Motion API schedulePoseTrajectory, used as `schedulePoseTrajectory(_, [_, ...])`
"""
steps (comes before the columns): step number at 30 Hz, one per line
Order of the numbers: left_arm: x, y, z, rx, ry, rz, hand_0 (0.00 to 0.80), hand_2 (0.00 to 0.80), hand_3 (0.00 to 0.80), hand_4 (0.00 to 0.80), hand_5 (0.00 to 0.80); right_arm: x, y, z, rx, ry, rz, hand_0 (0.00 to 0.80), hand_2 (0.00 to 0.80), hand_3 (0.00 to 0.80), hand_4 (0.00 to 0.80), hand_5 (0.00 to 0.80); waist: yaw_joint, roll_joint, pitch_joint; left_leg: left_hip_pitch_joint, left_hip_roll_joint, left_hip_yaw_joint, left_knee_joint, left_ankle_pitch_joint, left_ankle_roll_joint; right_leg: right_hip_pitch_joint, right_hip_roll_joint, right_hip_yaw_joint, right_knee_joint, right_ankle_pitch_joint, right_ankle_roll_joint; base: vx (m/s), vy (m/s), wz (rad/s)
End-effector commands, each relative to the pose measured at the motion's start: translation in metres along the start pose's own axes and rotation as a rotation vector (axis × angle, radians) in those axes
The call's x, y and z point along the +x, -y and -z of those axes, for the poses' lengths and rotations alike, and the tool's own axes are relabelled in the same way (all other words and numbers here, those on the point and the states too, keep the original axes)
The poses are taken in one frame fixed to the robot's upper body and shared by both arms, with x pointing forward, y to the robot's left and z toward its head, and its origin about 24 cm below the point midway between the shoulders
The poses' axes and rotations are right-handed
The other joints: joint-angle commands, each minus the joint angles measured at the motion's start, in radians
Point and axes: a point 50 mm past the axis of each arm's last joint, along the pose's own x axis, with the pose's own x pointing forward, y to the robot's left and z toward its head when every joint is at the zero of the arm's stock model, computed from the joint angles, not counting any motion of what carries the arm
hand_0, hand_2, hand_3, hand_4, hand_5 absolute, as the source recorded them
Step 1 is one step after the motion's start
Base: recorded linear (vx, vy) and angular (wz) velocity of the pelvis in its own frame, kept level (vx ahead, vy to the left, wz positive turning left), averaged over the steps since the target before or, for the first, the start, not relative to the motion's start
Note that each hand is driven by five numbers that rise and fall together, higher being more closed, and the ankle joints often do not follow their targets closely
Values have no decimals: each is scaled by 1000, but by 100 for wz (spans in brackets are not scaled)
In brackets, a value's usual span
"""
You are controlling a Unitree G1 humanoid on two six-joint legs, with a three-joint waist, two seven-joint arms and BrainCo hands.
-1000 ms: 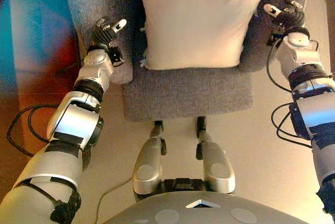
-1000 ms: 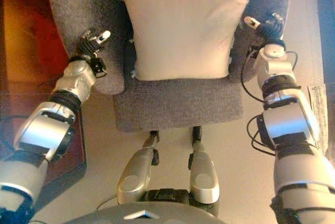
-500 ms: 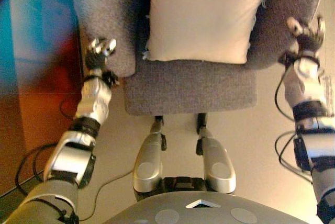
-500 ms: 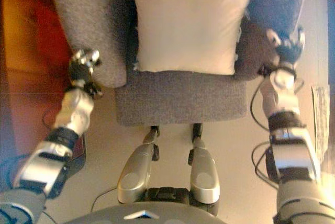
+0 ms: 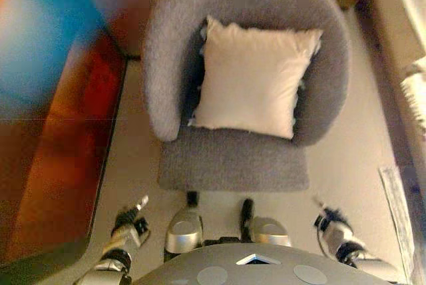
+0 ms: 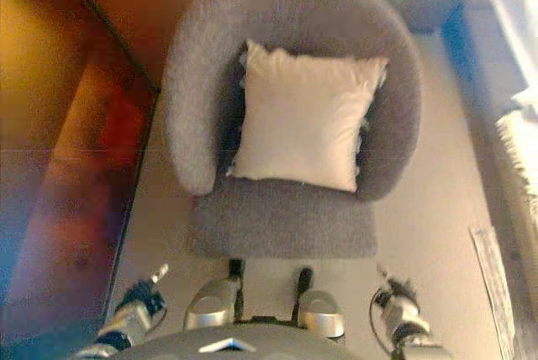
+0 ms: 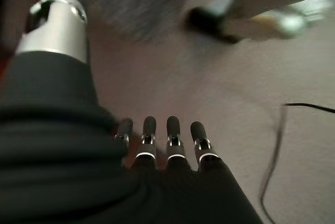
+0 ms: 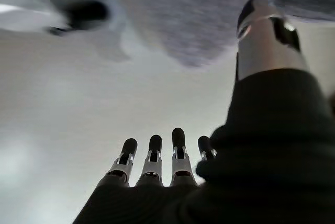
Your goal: Pick up the cushion and take it to the sofa
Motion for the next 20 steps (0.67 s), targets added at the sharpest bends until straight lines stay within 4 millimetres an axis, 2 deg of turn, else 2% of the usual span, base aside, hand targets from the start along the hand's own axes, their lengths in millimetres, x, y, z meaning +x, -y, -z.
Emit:
schedulePoseTrajectory(1, [-1,0,20,59,-146,10,0,0,0,0,0,0,-8,6,-200,-46,-71,0,0,0,0,0,11,-13,-27,85,-45,26,70,-142,31,-48,-26,34,58,29,16,47,5,-10])
schedulePoseTrajectory(4, [-5,3,43,138,-275,41,0,0,0,0,0,-4,-17,30,-330,-134,-143,0,0,0,0,0,12,-8,-45,112,-45,29,58,-149,32,-20,-25,33,49,22,13,18,7,-13])
schedulePoseTrajectory(7, [-10,11,59,230,-365,117,0,0,0,0,0,-7,-26,38,-415,-154,-210,0,0,0,0,0,11,-4,-57,131,-45,28,52,-156,35,0,-25,30,42,16,11,2,4,-2])
schedulePoseTrajectory(12, [-11,15,59,274,-385,129,0,0,0,0,0,-8,-33,32,-553,-99,-227,0,0,0,0,0,10,0,-69,149,-44,31,43,-161,36,17,-28,24,37,10,14,-13,5,0])
schedulePoseTrajectory(20, [-10,15,54,268,-380,133,0,0,0,0,0,-8,-32,33,-553,-96,-224,0,0,0,0,0,7,1,-70,155,-42,36,38,-162,40,21,-28,23,35,9,16,0,0,0])
